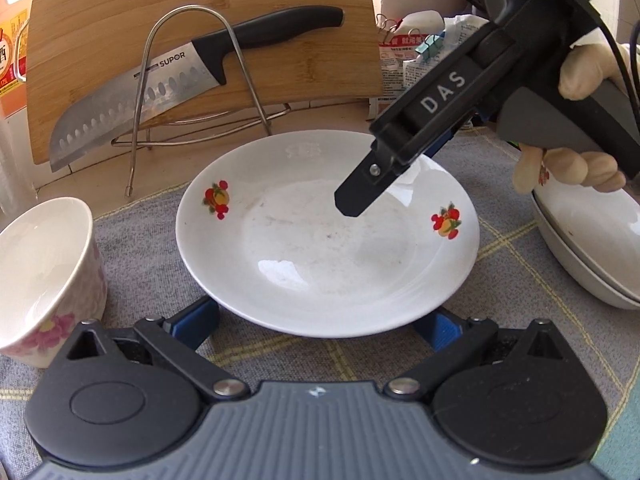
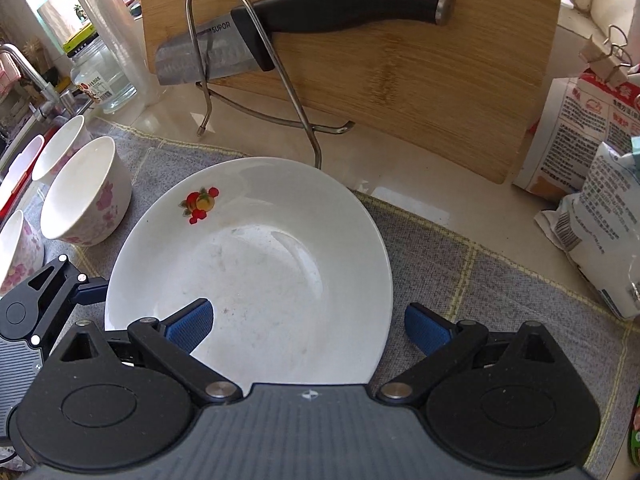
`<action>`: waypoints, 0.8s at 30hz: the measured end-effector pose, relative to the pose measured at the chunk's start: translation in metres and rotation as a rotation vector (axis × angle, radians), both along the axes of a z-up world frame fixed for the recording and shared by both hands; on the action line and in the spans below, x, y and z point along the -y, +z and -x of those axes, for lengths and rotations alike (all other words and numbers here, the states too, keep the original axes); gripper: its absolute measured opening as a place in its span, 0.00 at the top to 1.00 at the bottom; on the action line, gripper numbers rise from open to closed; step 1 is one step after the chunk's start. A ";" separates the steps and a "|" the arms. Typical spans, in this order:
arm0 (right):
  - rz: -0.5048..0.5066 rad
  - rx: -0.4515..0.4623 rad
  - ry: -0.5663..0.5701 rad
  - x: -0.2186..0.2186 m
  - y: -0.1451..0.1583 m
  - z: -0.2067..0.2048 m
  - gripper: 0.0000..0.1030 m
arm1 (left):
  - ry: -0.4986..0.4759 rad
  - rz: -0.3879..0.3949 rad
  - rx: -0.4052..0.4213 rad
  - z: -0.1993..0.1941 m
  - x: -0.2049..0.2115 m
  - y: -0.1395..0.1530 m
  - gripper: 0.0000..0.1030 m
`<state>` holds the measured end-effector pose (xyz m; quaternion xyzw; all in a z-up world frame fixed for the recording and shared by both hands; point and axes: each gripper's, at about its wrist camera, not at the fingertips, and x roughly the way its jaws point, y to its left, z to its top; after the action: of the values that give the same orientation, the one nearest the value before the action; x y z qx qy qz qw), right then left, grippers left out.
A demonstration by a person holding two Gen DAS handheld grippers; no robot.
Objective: Organize plates and bowls
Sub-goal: 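Lift the flower plate off the towel with the right tool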
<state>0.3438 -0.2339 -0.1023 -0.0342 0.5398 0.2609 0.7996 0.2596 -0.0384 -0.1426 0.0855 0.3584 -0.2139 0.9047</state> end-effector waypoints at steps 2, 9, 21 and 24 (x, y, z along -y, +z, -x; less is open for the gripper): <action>0.006 -0.010 0.014 -0.003 -0.003 -0.001 0.00 | -0.007 0.002 0.004 0.000 -0.001 0.000 0.00; 0.006 0.001 0.038 -0.008 -0.005 -0.010 0.00 | -0.040 0.009 0.015 -0.001 -0.004 -0.001 0.00; 0.025 0.012 0.078 -0.011 -0.005 -0.019 0.00 | -0.097 0.015 0.029 0.002 -0.009 -0.001 0.00; 0.007 0.005 0.084 -0.010 -0.005 -0.021 0.00 | -0.107 0.019 0.035 0.003 -0.010 -0.001 0.00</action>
<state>0.3649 -0.2235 -0.1071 -0.0605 0.5368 0.2924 0.7891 0.2567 -0.0286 -0.1440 0.0998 0.3356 -0.2636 0.8989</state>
